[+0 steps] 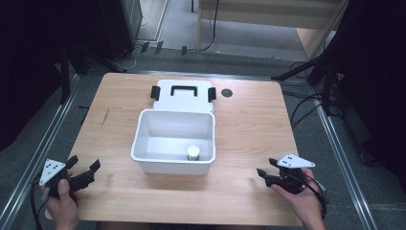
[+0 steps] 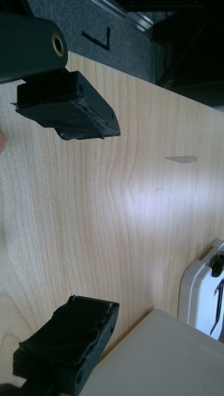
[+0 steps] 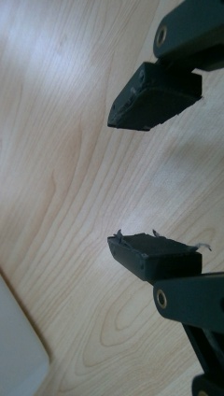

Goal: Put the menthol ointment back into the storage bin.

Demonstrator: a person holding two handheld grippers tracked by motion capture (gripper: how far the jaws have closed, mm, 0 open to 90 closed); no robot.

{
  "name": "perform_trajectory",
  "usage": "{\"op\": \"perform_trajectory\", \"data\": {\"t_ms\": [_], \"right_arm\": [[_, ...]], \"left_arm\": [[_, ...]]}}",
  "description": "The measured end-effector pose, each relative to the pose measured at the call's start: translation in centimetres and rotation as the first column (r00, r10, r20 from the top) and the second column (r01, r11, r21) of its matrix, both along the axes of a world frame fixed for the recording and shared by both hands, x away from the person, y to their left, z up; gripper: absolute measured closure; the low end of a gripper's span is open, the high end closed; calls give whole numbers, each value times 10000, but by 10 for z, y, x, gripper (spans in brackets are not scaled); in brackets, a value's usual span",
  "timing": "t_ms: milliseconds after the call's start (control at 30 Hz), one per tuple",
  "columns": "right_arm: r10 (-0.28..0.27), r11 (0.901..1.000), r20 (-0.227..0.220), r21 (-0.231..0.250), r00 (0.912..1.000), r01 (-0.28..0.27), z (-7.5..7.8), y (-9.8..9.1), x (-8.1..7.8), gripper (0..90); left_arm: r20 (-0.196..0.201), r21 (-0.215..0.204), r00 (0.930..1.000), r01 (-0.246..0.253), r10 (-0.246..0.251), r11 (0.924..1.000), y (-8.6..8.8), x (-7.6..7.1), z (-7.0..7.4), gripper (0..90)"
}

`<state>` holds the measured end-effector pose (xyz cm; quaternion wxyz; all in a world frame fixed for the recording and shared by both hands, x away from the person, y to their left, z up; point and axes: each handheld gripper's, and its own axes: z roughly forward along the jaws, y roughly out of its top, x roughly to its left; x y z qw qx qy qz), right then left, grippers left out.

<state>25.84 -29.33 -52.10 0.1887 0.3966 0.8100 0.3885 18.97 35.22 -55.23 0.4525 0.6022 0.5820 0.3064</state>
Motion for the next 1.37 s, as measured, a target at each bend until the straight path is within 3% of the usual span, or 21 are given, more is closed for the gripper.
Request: {"op": "perform_trajectory", "data": {"t_ms": [33, 133, 167, 233, 300, 333, 367, 400, 433, 500, 567, 633, 700, 800, 833, 933, 1067, 1367], "right_arm": [[0, 10000, 0, 0, 10000, 0, 0, 0, 0, 368], [-608, 9918, 443, 1150, 9972, 554, -7, -12, -10, 359], [-608, 9918, 443, 1150, 9972, 554, -7, -12, -10, 359], [-1211, 9803, 567, 1641, 9910, 1104, -13, -23, -18, 343], [-1361, 9770, 603, 1736, 9889, 1239, -15, -26, -20, 340], [-1882, 9661, 542, 1900, 9806, 1749, -20, -33, -25, 316], [-1882, 9661, 542, 1900, 9806, 1749, -20, -33, -25, 316], [-2372, 9555, 469, 1916, 9703, 2243, -23, -39, -31, 295], [-2372, 9555, 469, 1916, 9703, 2243, -23, -39, -31, 295], [-2713, 9436, 345, 2067, 9619, 2587, -26, -46, -36, 246], [-2846, 9344, 387, 2345, 9579, 2682, -26, -51, -38, 207], [-2766, 9321, 424, 2550, 9601, 2572, -26, -55, -41, 151], [-2946, 9271, 491, 2567, 9544, 2730, -26, -56, -43, 134], [-3326, 9255, 835, 2205, 9394, 3081, -25, -53, -45, 134], [-3326, 9255, 835, 2205, 9394, 3081, -25, -53, -45, 134], [-3580, 9190, 969, 2122, 9287, 3322, -25, -53, -48, 129], [-3734, 9080, 894, 2390, 9234, 3440, -25, -57, -49, 128], [-3732, 9067, 771, 2414, 9245, 3459, -25, -57, -48, 97]], "left_arm": [[0, 0, 10000, 0, 0, 10000, 0, 0, 0, 140], [17, 4, 10000, 1, -1, 10000, -1, 0, 0, 140], [17, 4, 10000, 1, -1, 10000, -1, 0, 0, 141], [4, -21, 10000, 4, -4, 10000, -1, -1, 0, 141], [15, -16, 10000, 1, -1, 10000, -1, -1, 0, 140], [4, -16, 10000, 15, -15, 10000, -1, -1, 0, 140], [4, -16, 10000, 15, -15, 10000, -1, -1, 0, 140], [29, -18, 10000, 6, -6, 10000, -1, -1, 0, 140], [29, -18, 10000, 7, -7, 10000, -1, -1, 0, 140], [9, 0, 10000, 16, -16, 10000, -1, -1, 0, 140], [29, -26, 10000, 17, -17, 10000, -1, -1, 0, 140], [10, -40, 10000, 35, -35, 10000, -1, -1, 0, 140], [11, -53, 10000, 36, -36, 10000, -1, -1, 0, 140], [22, -52, 10000, 49, -49, 10000, -1, -1, 0, 140], [27, -52, 10000, 55, -55, 10000, -1, -1, 0, 140], [52, -122, 10000, 50, -49, 9999, 0, -2, 0, 140], [80, -178, 10000, 58, -56, 9998, 1, -2, 0, 140], [47, -179, 10000, 55, -54, 9998, 0, -2, 0, 140]]}}
